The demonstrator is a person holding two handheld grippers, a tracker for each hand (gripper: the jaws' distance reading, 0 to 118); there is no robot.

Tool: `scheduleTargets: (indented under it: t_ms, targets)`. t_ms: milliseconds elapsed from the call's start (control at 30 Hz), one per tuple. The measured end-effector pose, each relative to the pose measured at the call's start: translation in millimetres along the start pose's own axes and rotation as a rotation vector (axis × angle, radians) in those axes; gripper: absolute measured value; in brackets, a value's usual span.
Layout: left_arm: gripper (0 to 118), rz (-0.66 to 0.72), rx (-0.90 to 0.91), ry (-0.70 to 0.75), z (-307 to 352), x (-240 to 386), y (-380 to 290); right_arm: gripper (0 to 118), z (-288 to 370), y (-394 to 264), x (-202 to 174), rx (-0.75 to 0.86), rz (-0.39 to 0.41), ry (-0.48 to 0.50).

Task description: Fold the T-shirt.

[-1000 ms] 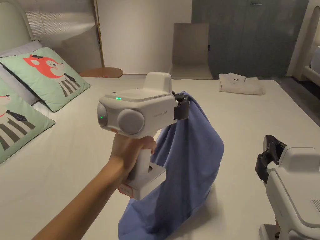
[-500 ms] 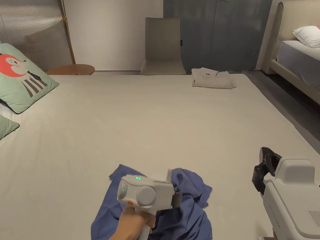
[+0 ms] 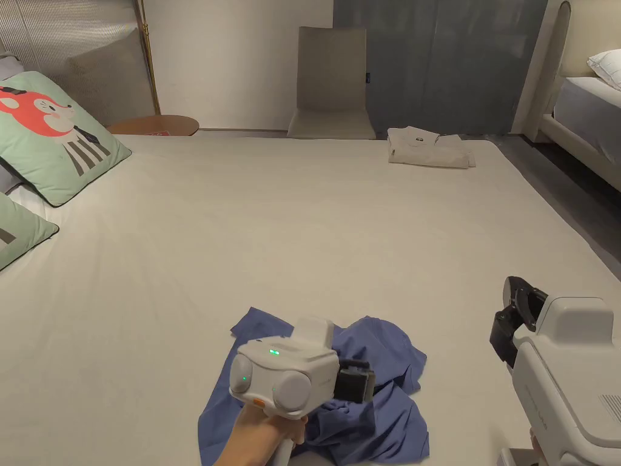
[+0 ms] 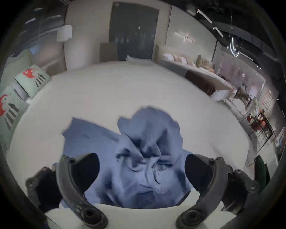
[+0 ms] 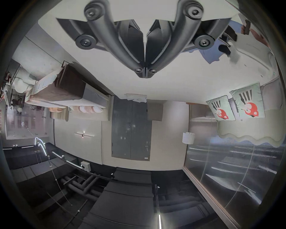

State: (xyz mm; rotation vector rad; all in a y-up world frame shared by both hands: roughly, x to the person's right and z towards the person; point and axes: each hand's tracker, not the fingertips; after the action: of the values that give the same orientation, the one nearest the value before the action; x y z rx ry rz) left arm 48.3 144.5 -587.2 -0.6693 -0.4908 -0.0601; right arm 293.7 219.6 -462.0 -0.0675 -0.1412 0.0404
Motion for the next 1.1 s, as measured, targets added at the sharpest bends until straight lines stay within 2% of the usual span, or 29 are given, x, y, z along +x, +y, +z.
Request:
scheduleTargets:
  t_ms: [267, 533, 567, 600, 633, 667, 700, 733, 767, 967, 1100]
  targets:
    - [109, 0.009, 0.398, 0.129, 96.8, -36.0, 30.0, 1, 2.1, 15.4, -14.9, 0.044, -0.004, 0.027]
    - [106, -0.049, 0.601, 0.402, 137.7, -78.0, 23.8, 1, 1.9, 24.7, -24.4, 0.064, -0.008, 0.043]
    - [100, -0.049, 0.603, 0.422, 139.8, -82.1, 22.3, 1, 4.9, 28.6, -29.1, 0.064, -0.005, 0.044]
    - [87, -0.051, 0.605, 0.418, 141.7, -85.4, 20.5, 1, 5.3, 29.4, -30.9, 0.063, -0.004, 0.045]
    - [80, -0.042, 0.613, 0.414, 144.3, -88.3, 18.4, 1, 5.2, 29.3, -31.6, 0.063, -0.005, 0.048]
    - [80, -0.035, 0.612, 0.405, 145.8, -91.0, 18.0, 1, 4.8, 29.4, -32.6, 0.062, -0.006, 0.05]
    - [60, -0.027, 0.603, 0.4, 146.2, -93.2, 18.1, 1, 4.4, 28.3, -33.1, 0.061, -0.007, 0.053]
    - [25, -0.017, 0.597, 0.405, 145.1, -94.1, 18.3, 1, 4.2, 28.2, -33.9, 0.061, -0.006, 0.055]
    - [2, -0.012, 0.589, 0.407, 143.9, -96.0, 18.4, 1, 3.9, 28.4, -34.9, 0.061, -0.004, 0.057]
    - [0, 0.044, 0.544, 0.379, 137.9, -101.8, 18.0, 1, 5.3, 32.7, -37.9, 0.063, 0.008, 0.065]
    - [0, 0.09, 0.346, 0.36, 125.9, -106.6, 18.4, 1, 3.7, 31.5, -34.8, 0.063, 0.0, 0.061]
